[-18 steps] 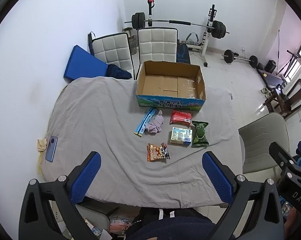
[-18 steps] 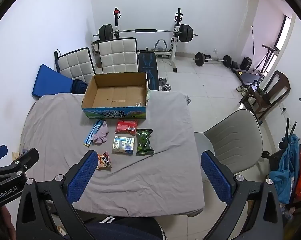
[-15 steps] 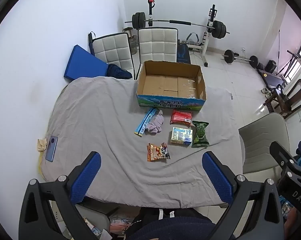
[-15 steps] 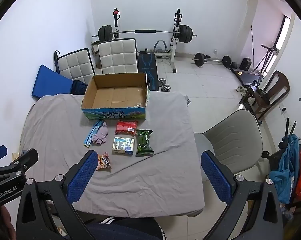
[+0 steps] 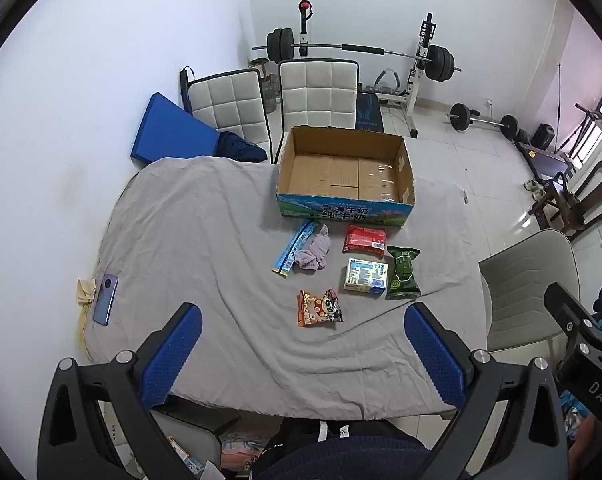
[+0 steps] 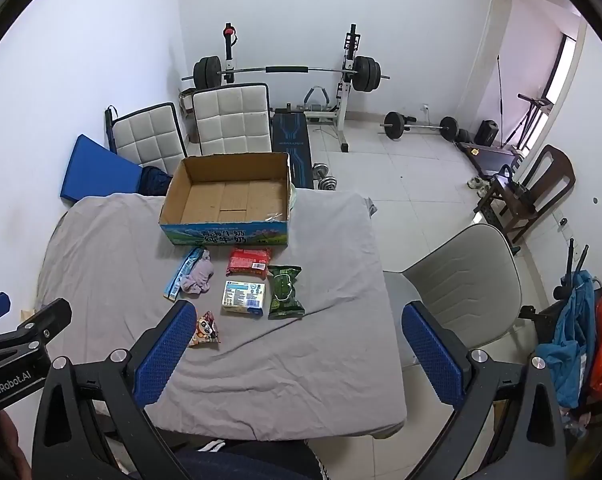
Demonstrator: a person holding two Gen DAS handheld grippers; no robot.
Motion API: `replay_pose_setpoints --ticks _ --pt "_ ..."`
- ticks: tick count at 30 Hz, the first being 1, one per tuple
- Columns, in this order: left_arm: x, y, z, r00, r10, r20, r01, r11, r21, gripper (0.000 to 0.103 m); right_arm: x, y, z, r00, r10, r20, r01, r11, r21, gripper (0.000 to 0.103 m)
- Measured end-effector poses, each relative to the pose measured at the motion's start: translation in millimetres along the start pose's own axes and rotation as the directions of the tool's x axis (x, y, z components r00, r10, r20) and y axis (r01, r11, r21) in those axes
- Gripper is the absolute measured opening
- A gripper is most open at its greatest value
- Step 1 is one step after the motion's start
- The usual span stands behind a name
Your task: Organize soft objects
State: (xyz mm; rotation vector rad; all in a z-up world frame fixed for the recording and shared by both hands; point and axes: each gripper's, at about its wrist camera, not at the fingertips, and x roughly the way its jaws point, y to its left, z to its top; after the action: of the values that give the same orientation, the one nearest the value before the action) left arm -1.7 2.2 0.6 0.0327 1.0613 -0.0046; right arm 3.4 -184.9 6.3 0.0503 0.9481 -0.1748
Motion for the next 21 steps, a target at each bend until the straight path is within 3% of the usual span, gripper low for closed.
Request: replay_pose_setpoints --ticks 21 --pt "-2 1 2 1.000 0.000 0.000 0.000 1.000 -0.001 0.103 -8 -4 -4 1.000 -0.012 0.027 0.011 1.000 0.008 0.103"
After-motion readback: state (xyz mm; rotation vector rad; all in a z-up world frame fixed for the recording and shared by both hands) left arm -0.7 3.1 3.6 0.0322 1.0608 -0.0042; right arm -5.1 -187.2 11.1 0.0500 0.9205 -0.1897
